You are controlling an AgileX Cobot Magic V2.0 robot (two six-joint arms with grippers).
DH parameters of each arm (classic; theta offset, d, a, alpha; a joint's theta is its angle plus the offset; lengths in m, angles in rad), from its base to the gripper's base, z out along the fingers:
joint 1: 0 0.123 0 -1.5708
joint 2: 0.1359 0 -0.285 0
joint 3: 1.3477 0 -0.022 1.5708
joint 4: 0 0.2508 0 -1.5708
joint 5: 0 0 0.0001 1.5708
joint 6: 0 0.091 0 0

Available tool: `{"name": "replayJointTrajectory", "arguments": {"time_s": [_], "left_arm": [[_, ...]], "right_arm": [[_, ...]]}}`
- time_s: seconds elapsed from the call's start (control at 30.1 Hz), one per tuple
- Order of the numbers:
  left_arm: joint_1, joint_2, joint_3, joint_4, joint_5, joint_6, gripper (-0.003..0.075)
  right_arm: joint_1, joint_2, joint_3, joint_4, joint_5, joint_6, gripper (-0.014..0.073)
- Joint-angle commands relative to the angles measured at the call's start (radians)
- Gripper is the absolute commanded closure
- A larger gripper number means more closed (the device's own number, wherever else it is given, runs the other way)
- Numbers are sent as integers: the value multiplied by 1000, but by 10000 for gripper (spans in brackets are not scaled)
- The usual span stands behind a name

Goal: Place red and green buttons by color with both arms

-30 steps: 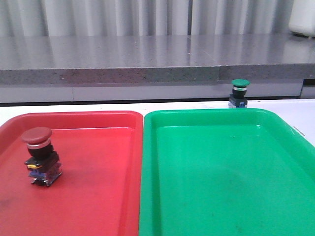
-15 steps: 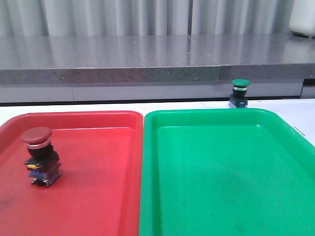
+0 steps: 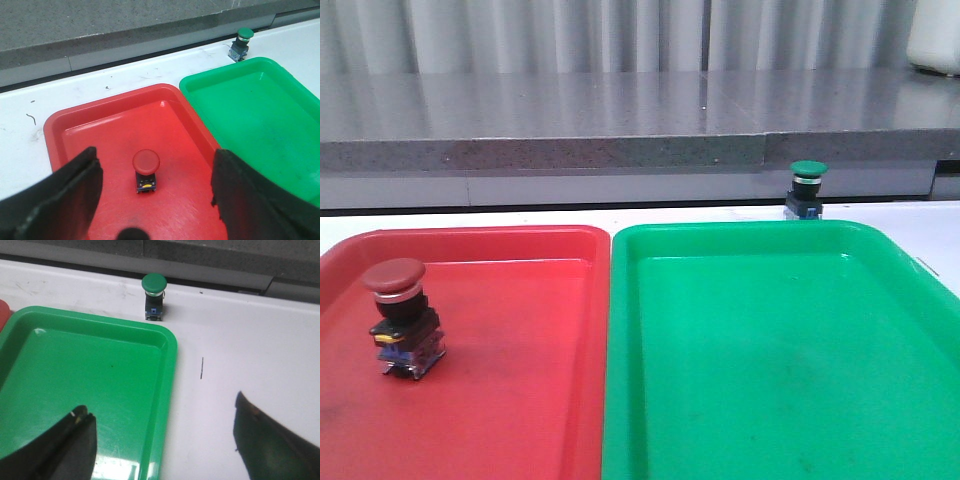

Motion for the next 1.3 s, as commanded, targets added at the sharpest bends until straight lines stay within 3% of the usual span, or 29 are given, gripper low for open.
{"name": "replayJointTrajectory", "arguments": {"time_s": [0.0,0.3,1.03,1.13,1.26], "left_arm": [[-8,4,-29,-6,-67,-3,258],[-8,4,-29,-6,-67,-3,258],[-8,4,-29,-6,-67,-3,258],[-8,4,-29,-6,-67,-3,258],[-8,4,-29,-6,-67,-3,258]], "right_arm": [[1,110,-97,23,-87,-10,9],[1,394,-278,76,-180,-10,9],[1,1067,-836,125,-145,-10,13],[1,1117,-877,125,-124,-10,76],[1,1129,-897,125,-107,-10,251]]}}
